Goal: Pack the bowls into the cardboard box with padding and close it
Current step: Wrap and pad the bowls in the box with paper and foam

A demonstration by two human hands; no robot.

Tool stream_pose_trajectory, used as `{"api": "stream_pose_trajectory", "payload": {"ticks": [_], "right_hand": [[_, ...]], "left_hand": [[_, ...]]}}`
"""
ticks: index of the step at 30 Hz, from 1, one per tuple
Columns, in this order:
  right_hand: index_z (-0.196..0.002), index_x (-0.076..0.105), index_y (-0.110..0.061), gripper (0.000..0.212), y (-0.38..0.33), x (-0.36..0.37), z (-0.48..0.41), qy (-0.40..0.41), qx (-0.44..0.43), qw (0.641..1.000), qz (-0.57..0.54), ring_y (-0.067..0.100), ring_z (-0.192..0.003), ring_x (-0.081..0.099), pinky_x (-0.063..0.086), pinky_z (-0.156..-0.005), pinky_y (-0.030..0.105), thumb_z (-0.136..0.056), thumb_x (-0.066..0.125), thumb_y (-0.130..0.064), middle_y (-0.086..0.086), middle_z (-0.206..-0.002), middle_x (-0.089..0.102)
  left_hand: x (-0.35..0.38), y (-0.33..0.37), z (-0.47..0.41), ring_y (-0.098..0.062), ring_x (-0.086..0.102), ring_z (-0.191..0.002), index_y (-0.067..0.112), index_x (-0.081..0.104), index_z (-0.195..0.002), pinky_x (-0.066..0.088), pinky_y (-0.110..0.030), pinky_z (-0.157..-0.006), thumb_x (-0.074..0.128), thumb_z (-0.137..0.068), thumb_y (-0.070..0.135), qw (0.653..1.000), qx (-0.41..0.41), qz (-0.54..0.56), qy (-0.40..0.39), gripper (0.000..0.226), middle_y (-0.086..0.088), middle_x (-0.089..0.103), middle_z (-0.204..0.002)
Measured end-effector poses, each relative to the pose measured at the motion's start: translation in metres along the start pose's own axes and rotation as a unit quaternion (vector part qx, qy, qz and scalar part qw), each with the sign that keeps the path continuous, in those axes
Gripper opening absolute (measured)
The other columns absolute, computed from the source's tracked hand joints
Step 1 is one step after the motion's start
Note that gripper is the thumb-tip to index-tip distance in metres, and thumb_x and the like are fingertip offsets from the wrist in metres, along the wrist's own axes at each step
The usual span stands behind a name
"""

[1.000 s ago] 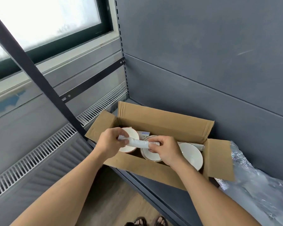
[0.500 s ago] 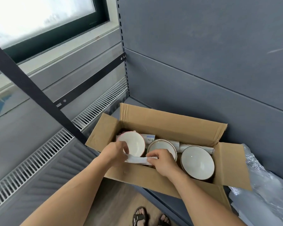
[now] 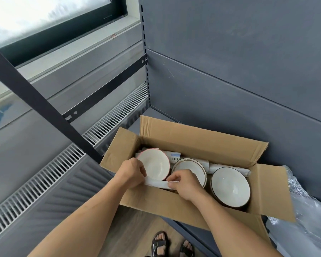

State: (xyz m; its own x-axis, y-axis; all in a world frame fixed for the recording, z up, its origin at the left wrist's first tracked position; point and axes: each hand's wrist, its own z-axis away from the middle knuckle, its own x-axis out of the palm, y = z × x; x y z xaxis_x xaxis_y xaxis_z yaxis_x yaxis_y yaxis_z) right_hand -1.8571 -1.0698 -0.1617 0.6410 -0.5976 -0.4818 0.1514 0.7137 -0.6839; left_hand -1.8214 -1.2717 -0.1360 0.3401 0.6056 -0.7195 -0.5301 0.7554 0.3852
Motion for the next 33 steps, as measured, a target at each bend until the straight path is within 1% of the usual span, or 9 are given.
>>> {"api": "stream_pose_trajectory", "payload": {"ticks": [4,7,11,15,19,24,27,30,33], "right_hand": [[-0.093,0.074,-0.024,0.01,0.001,0.0,0.002,-0.003,-0.009,1.0,0.022,0.001,-0.083,0.059,0.04,-0.063,0.012,-0.085,0.073,-0.019,-0.011,-0.091,0.066],[-0.091,0.075,-0.026,0.009,0.004,0.002,0.003,-0.002,-0.023,0.999,0.04,0.0,-0.082,0.058,0.039,-0.063,0.011,-0.084,0.075,-0.02,-0.013,-0.09,0.065],[-0.091,0.077,-0.023,0.011,0.004,0.003,0.001,-0.001,-0.051,0.996,0.072,0.001,-0.084,0.059,0.041,-0.065,0.01,-0.083,0.076,-0.016,-0.008,-0.094,0.069],[-0.088,0.077,-0.022,0.014,0.004,0.004,-0.003,-0.006,-0.08,0.988,0.13,0.007,-0.083,0.06,0.043,-0.069,0.015,-0.081,0.075,-0.01,-0.005,-0.094,0.07],[-0.09,0.076,-0.022,0.017,0.004,0.004,-0.006,-0.019,-0.107,0.98,0.17,0.012,-0.087,0.062,0.052,-0.078,0.026,-0.082,0.072,-0.007,-0.003,-0.099,0.07],[-0.094,0.076,-0.023,0.017,0.003,0.003,-0.007,-0.03,-0.139,0.962,0.235,0.018,-0.091,0.063,0.054,-0.077,0.03,-0.086,0.069,-0.01,-0.002,-0.101,0.069],[-0.097,0.075,-0.025,0.019,0.002,0.003,-0.008,-0.038,-0.162,0.946,0.278,0.019,-0.093,0.063,0.053,-0.077,0.031,-0.088,0.065,-0.01,-0.003,-0.104,0.069],[-0.099,0.075,-0.026,0.024,0.001,0.003,-0.012,-0.048,-0.181,0.93,0.317,0.022,-0.095,0.063,0.053,-0.078,0.033,-0.087,0.063,-0.009,-0.002,-0.105,0.069],[-0.102,0.076,-0.026,0.026,0.0,0.001,-0.014,-0.055,-0.186,0.919,0.344,0.024,-0.093,0.064,0.053,-0.077,0.032,-0.087,0.065,-0.008,0.0,-0.107,0.069]], "left_hand": [[-0.001,0.001,0.0,-0.007,0.059,-0.067,0.021,0.068,-0.071,0.04,-0.01,-0.047,0.078,-0.074,0.006,1.0,-0.015,0.019,0.009,0.019,0.005,0.066,-0.078],[0.0,0.001,0.001,-0.007,0.058,-0.065,0.021,0.066,-0.067,0.039,-0.011,-0.046,0.08,-0.072,0.005,0.999,-0.019,0.028,0.016,0.022,0.005,0.065,-0.075],[0.003,0.001,0.001,-0.008,0.056,-0.063,0.02,0.061,-0.063,0.037,-0.013,-0.045,0.08,-0.069,0.005,0.999,-0.022,0.026,0.038,0.025,0.003,0.063,-0.072],[0.007,0.003,0.002,-0.014,0.06,-0.067,0.017,0.064,-0.069,0.048,-0.019,-0.053,0.079,-0.07,0.005,0.998,-0.015,0.005,0.061,0.019,0.0,0.066,-0.075],[0.009,0.005,0.002,-0.01,0.055,-0.065,0.018,0.061,-0.072,0.043,-0.017,-0.051,0.073,-0.073,0.001,0.998,-0.009,-0.008,0.065,0.021,0.001,0.062,-0.076],[0.01,0.001,-0.002,-0.008,0.054,-0.065,0.019,0.062,-0.068,0.039,-0.016,-0.047,0.072,-0.07,-0.001,0.998,-0.028,0.018,0.055,0.022,0.001,0.063,-0.077],[0.013,0.0,-0.003,-0.009,0.053,-0.066,0.019,0.061,-0.065,0.04,-0.017,-0.048,0.064,-0.069,-0.008,0.997,-0.031,0.021,0.071,0.027,0.0,0.063,-0.076],[0.014,0.0,-0.003,-0.011,0.056,-0.068,0.022,0.06,-0.064,0.044,-0.02,-0.05,0.056,-0.072,-0.011,0.997,-0.009,-0.011,0.077,0.034,0.002,0.062,-0.075],[0.013,0.002,-0.001,-0.017,0.062,-0.073,0.023,0.066,-0.072,0.054,-0.028,-0.057,0.052,-0.077,-0.006,0.991,0.033,-0.103,0.083,0.033,0.002,0.066,-0.081]]}}
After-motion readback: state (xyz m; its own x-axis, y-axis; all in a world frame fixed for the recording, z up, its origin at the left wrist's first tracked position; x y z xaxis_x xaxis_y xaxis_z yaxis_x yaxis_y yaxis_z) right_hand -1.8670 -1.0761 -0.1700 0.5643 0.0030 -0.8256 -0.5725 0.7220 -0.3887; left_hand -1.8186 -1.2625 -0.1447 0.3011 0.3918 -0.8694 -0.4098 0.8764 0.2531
